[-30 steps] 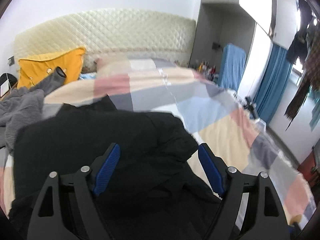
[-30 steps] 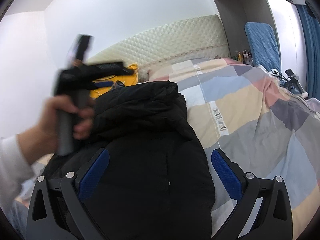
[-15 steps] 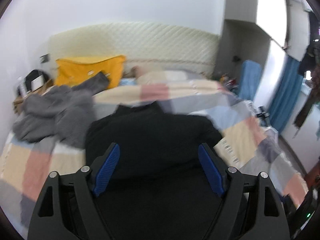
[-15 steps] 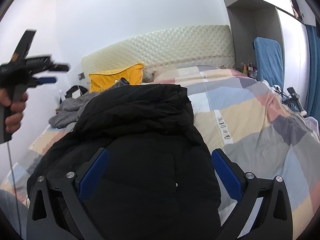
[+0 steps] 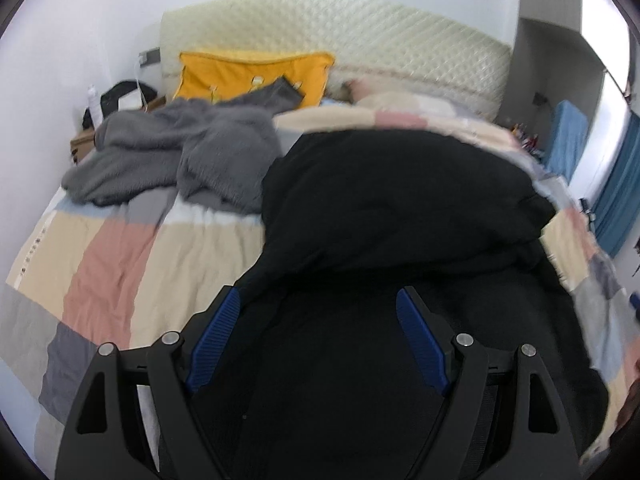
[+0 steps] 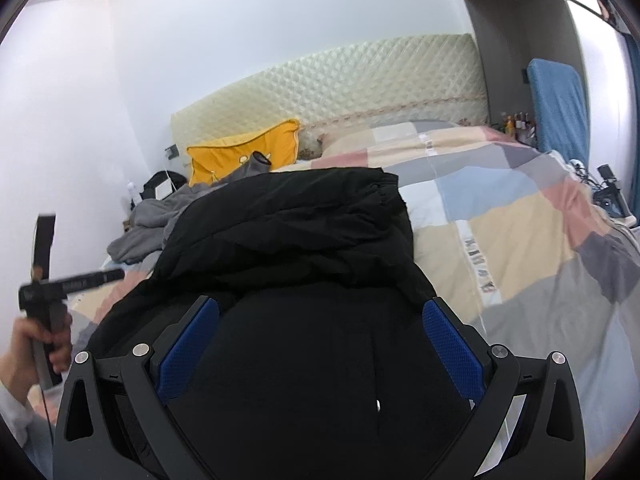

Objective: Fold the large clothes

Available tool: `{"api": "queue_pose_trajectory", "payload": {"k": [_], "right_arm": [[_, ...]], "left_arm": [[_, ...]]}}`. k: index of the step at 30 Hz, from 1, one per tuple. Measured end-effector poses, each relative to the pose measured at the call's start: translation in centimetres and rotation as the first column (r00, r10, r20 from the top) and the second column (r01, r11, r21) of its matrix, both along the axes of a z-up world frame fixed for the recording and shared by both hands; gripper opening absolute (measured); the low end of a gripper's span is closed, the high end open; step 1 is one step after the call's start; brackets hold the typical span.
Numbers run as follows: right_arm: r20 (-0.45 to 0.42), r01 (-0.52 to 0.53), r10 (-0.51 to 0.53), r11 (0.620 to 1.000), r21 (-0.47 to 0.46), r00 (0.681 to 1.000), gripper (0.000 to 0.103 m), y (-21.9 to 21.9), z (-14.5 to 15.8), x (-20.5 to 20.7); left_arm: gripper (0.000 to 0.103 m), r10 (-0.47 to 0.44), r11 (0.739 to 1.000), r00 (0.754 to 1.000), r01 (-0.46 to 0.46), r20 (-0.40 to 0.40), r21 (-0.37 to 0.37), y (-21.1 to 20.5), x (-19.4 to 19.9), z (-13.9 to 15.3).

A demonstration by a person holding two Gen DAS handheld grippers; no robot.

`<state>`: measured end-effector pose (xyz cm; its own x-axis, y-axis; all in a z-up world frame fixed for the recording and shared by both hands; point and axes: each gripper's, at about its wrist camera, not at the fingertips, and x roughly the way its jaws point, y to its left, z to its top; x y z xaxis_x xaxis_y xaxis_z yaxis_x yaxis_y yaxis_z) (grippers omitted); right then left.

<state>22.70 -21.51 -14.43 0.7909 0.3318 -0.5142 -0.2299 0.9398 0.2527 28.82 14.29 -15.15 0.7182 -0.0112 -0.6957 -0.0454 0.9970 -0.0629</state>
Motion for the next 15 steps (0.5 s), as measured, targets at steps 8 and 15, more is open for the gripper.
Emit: {"api": "queue_pose_trajectory", "payload": {"k": [8,15], "right_arm": [[-0.057,-0.018,0.017,1.0,-0.019,0.998,0.1,0.9,-2.5,8.5],[-0.07,0.047,-0.041,0.996,0.082,0.997,0.098,-1.6,-3.0,14.4]], "left_arm": [[0.081,0.042,0.999,0.995,-0.039,-0.086,0.036,1.9,3.9,-4.7],[0.081,0.067,0.997,0.988,-0.062,-0.137,0.046,2.8,6.7,-7.6]]}}
